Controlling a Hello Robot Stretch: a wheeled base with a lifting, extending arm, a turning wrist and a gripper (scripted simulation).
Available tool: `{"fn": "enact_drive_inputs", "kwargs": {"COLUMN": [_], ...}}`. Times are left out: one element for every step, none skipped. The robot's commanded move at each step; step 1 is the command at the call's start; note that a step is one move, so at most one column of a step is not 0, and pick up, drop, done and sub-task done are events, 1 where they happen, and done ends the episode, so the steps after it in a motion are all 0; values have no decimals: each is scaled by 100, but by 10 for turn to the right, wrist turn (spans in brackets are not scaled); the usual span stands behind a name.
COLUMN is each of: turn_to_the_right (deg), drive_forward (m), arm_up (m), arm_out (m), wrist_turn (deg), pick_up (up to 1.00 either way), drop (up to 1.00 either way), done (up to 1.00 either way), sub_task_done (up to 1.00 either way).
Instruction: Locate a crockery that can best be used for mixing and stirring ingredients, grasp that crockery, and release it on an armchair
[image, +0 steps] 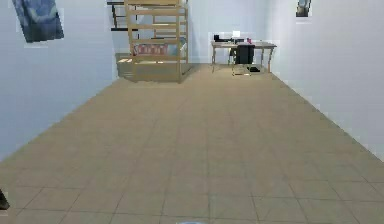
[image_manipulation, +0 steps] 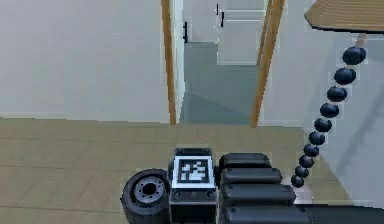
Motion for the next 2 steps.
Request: {"fn": "enact_drive_inputs", "kwargs": {"turn_to_the_right": [-450, -450], "drive_forward": [0, 0], "arm_up": [0, 0], "arm_out": [0, 0], "wrist_turn": [0, 0], "pick_up": [0, 0], "drop": [0, 0], "done": [0, 0], "sub_task_done": [0, 0]}}
